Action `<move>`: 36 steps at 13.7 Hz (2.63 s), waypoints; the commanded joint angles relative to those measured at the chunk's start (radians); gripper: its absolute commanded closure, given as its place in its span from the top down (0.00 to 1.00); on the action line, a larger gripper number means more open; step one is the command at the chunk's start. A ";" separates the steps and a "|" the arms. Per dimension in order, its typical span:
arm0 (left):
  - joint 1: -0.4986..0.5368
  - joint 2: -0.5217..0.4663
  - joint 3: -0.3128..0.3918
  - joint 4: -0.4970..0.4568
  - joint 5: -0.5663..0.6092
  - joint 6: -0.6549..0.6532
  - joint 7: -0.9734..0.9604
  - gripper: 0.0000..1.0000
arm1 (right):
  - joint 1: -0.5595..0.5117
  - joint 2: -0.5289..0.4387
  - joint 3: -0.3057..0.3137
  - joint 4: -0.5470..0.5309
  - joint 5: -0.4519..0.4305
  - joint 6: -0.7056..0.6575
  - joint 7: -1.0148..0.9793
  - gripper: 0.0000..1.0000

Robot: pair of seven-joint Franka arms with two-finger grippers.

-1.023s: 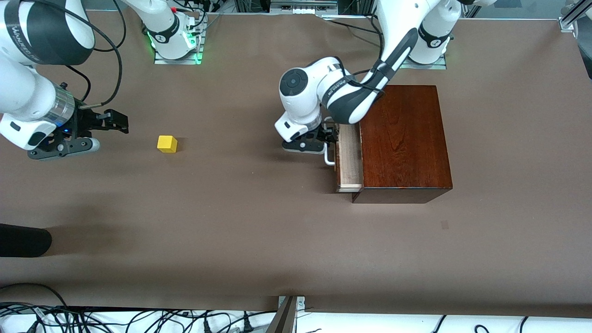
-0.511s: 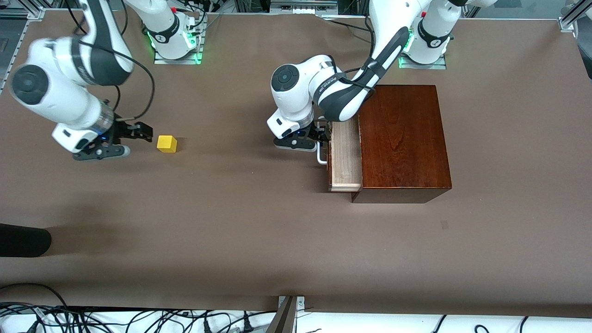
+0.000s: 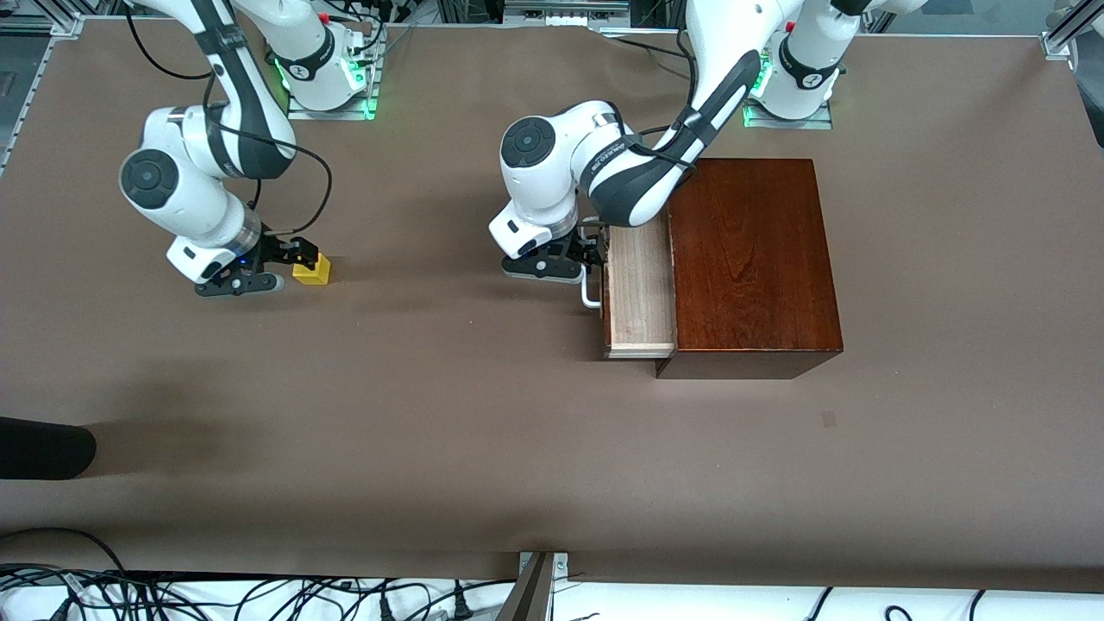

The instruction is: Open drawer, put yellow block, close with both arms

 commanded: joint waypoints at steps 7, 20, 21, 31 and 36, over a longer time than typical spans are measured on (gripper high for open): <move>0.003 -0.053 -0.017 0.167 0.010 -0.362 0.018 1.00 | -0.002 0.114 0.004 -0.101 0.023 0.213 0.017 1.00; 0.655 -0.400 -0.026 0.215 -0.190 -0.598 0.704 1.00 | 0.001 0.057 0.107 0.036 0.018 0.132 0.007 0.00; 0.698 -0.402 -0.027 0.215 -0.194 -0.614 0.758 1.00 | 0.001 0.057 0.122 0.092 0.018 0.077 0.007 0.00; 0.594 -0.776 0.293 -0.263 -0.337 -0.395 0.825 1.00 | 0.355 0.176 0.170 0.715 -0.009 -0.471 -0.009 0.00; 0.603 -0.755 0.281 -0.237 -0.317 -0.414 0.823 1.00 | 0.601 0.389 0.170 1.032 -0.043 -0.512 -0.048 0.00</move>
